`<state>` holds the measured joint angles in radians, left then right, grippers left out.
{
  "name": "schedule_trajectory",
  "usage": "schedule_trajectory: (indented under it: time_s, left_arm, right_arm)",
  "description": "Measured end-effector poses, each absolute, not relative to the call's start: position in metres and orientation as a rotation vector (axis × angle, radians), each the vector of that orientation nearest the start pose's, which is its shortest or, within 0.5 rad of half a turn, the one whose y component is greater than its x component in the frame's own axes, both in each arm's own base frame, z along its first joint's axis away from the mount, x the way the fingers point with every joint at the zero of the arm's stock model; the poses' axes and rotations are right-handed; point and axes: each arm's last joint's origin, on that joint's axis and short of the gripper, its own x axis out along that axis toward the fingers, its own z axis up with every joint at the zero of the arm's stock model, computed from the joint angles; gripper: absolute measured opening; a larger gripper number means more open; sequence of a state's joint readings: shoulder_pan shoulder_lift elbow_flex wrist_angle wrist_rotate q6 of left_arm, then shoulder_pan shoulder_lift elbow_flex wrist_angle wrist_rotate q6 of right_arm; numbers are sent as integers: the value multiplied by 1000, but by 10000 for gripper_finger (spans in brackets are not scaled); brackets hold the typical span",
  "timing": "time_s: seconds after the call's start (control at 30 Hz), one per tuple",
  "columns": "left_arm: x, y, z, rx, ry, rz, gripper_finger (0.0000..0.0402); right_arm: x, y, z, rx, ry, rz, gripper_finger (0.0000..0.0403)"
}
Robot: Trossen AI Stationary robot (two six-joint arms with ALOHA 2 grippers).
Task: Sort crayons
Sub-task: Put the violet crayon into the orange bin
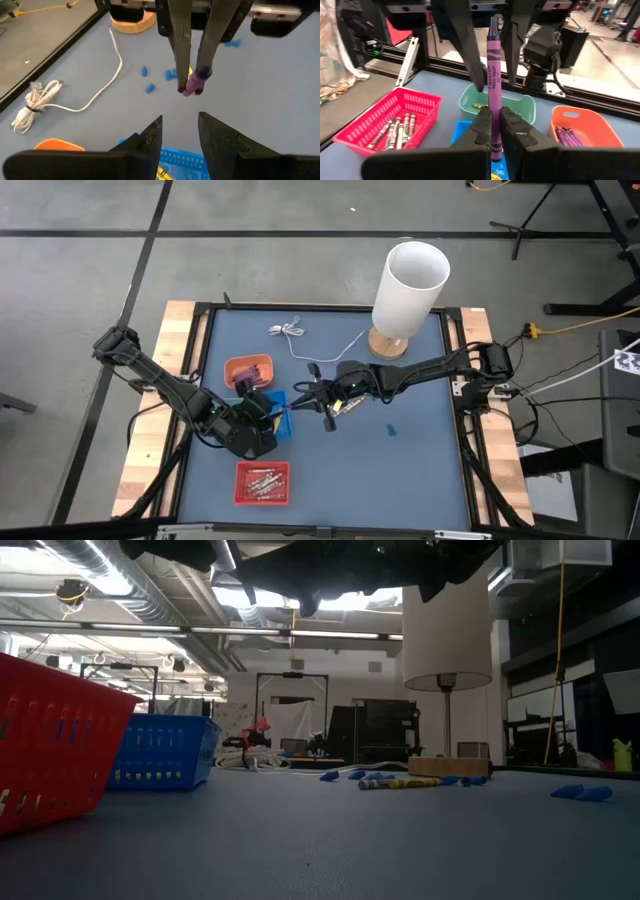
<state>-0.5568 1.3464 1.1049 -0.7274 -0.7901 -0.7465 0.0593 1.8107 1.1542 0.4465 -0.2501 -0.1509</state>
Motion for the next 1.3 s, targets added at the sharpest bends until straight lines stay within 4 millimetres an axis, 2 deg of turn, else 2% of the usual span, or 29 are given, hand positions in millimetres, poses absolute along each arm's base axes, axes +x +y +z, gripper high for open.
schedule_trajectory:
  time_s: [0.2,0.37,0.67,1.3]
  left_arm:
    - [241,-125,294,-78,553,429,110]
    - [248,-120,297,-109,520,443,110]
    - [252,-111,297,-123,519,471,110]
    - [250,-113,293,-154,596,402,110]
  right_arm:
    - [406,30,238,-136,190,265,17]
    - [406,29,238,-145,188,260,17]
    - [406,29,238,-147,189,254,17]
    - [406,29,235,-150,220,228,17]
